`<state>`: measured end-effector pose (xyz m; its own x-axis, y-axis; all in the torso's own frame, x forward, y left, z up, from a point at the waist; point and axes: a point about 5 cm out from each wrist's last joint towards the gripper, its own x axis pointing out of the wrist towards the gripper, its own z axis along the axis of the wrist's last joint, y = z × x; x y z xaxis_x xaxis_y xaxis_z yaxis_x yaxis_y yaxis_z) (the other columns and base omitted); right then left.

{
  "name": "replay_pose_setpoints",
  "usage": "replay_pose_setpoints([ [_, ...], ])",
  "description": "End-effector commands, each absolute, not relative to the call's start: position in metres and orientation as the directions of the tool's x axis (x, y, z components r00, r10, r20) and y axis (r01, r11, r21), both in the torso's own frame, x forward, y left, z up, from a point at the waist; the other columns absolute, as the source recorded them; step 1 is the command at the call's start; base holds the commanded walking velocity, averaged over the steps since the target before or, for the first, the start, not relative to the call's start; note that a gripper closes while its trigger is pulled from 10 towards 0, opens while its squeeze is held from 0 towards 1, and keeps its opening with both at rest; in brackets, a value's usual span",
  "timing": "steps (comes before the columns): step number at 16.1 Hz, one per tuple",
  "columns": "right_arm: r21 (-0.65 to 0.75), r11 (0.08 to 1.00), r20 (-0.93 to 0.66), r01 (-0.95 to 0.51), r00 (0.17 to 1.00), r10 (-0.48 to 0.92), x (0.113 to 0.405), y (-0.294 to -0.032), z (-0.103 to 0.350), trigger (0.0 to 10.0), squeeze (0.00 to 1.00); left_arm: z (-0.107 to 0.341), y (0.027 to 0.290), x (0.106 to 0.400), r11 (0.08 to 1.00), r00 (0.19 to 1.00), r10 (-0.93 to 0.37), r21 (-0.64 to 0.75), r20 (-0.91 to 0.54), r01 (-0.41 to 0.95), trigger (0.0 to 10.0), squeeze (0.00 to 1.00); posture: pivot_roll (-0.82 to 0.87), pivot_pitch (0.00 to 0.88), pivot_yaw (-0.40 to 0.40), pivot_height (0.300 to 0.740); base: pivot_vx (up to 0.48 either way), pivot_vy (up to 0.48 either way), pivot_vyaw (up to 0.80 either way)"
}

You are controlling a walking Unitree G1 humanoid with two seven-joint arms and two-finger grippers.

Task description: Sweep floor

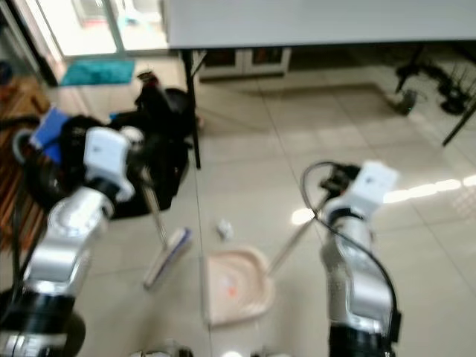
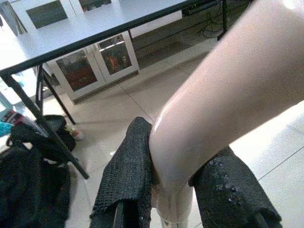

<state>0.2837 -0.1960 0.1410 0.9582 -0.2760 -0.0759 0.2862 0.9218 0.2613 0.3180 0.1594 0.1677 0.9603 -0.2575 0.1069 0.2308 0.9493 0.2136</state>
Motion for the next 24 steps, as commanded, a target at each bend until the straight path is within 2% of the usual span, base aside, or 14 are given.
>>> replay_pose_setpoints([
  [1,0.261,0.921,-0.023,0.289,0.956,-0.294,0.2826,-0.2026,0.1497,10.0,0.0,0.1685,0.1552,0.3164,0.948,0.956,-0.267,0.214,0.124,0.237,10.0,0.0,-0.05,0.093,0.025,0.74,0.375,0.0,0.0],
  [4,0.205,0.94,-0.01,0.272,0.961,-0.276,0.2823,-0.2014,0.1477,10.0,0.0,0.1654,0.1559,0.3161,0.948,0.958,-0.263,0.216,0.118,0.234,10.0,0.0,-0.05,0.09,0.018,0.74,0.374,0.0,0.0],
  [9,0.27,0.93,0.007,0.25,0.965,-0.261,0.2836,-0.1973,0.1508,10.0,0.0,0.1646,0.1537,0.3167,0.948,0.957,-0.263,0.216,0.123,0.233,10.0,0.0,-0.06,0.085,0.016,0.74,0.374,0.0,0.0],
  [15,0.256,0.927,0.006,0.275,0.958,-0.286,0.2858,-0.2012,0.151,10.0,0.0,0.1673,0.1517,0.3208,0.944,0.952,-0.278,0.22,0.129,0.246,10.0,0.0,-0.06,0.081,0.022,0.74,0.374,0.0,0.0],
  [19,0.295,0.913,0.0,0.283,0.955,-0.296,0.2857,-0.2026,0.1497,10.0,0.0,0.1677,0.1514,0.3215,0.945,0.952,-0.277,0.218,0.132,0.245,10.0,0.0,-0.06,0.084,0.023,0.74,0.387,0.0,0.0],
  [21,0.295,0.914,0.005,0.278,0.956,-0.292,0.2863,-0.2028,0.1507,10.0,0.0,0.168,0.1511,0.3222,0.944,0.95,-0.281,0.217,0.134,0.249,10.0,0.0,-0.06,0.086,0.026,0.74,0.388,0.0,-0.8],
  [24,0.294,0.919,0.032,0.262,0.959,-0.283,0.2863,-0.2014,0.1541,10.0,0.0,0.168,0.15,0.3233,0.942,0.948,-0.288,0.219,0.134,0.255,10.0,0.0,-0.06,0.087,0.026,0.74,0.393,0.0,0.0],
])
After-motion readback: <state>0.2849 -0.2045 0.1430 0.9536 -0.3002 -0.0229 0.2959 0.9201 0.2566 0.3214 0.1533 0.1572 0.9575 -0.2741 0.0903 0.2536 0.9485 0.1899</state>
